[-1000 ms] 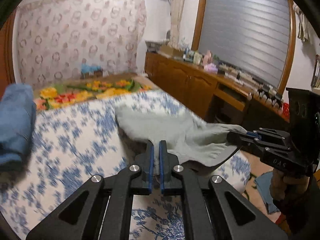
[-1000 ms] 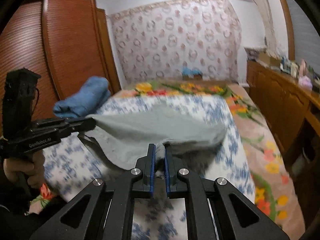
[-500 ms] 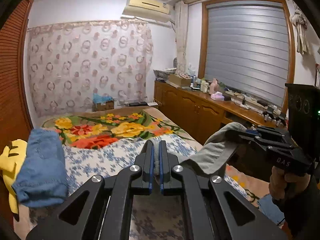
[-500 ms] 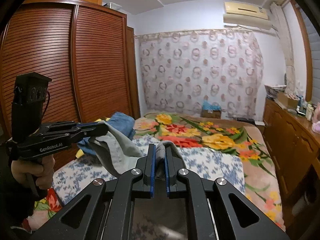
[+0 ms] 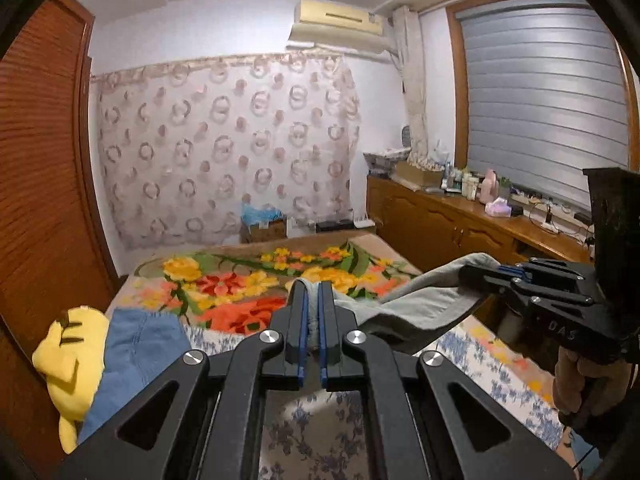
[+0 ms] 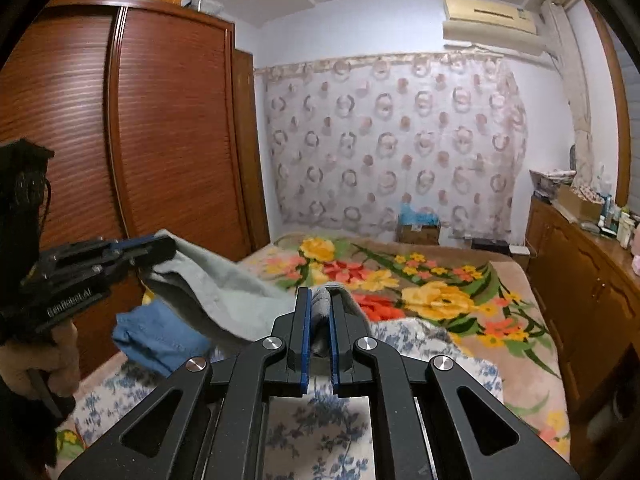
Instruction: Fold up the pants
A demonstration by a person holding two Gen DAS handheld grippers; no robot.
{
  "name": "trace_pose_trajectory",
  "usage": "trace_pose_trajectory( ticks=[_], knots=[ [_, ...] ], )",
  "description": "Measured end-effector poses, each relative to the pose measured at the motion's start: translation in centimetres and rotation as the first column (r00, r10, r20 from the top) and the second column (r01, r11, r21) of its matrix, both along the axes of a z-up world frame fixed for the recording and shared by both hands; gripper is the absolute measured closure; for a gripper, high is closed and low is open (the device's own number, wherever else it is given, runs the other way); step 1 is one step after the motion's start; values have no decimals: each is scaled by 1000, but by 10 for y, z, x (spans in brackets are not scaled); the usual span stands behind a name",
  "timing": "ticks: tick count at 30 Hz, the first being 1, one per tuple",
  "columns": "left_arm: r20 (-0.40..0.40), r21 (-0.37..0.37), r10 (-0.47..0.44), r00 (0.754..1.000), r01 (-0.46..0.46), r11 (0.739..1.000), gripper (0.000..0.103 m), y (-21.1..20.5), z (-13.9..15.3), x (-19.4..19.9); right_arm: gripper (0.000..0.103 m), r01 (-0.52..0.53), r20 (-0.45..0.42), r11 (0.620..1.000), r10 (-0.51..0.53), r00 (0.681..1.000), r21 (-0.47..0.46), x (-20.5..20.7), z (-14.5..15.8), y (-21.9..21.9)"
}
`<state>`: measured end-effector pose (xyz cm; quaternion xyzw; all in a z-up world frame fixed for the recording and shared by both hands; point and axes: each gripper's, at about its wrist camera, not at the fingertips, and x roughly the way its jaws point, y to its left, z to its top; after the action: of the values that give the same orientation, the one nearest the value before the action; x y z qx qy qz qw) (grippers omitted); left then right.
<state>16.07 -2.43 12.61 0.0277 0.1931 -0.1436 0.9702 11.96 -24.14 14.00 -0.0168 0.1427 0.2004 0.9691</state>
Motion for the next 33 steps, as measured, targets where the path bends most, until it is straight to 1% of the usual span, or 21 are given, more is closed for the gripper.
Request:
trace_pose_trajectory(
  ticks=[2,6,7,8,10,12,14,17,22,26,33],
  knots=[
    [-41,21,9,999,-8,1000,98,1,-24,-3,96,-2,-33,1000,2,999,-24,0,-18,4],
    [-135,49,-12,991,19,999,98,0,-80,-17,96,-27,-127,997,19,992,-68,8,-60,14],
    [-155,57,-18,988,28,998,98,-4,-90,-22,96,-38,-153,997,26,988,-73,8,-69,17],
    [-172,62,-30,985,41,997,98,-7,-97,-26,96,-50,-181,995,34,983,-83,9,-76,20],
    [-193,82,-50,980,67,994,98,-14,-112,-35,96,-66,-200,992,44,979,-104,11,-79,25],
    [-195,92,-52,979,71,993,98,-18,-117,-43,96,-77,-204,991,54,978,-108,10,-78,28],
    [-210,79,-59,976,77,994,98,-18,-123,-51,96,-85,-213,992,62,975,-98,0,-80,23],
    [-219,79,-56,974,75,994,98,-15,-125,-58,96,-82,-213,990,56,975,-112,-14,-86,14],
    [-247,48,-50,968,64,997,98,-4,-136,-66,96,-82,-221,990,55,974,-114,-35,-100,10],
    [-265,39,-47,963,59,997,98,-2,-148,-75,96,-86,-236,991,60,970,-104,-48,-116,9],
    [-319,13,-53,946,60,998,98,0,-176,-95,96,-86,-309,994,62,949,-64,-53,-147,6]
  ],
)
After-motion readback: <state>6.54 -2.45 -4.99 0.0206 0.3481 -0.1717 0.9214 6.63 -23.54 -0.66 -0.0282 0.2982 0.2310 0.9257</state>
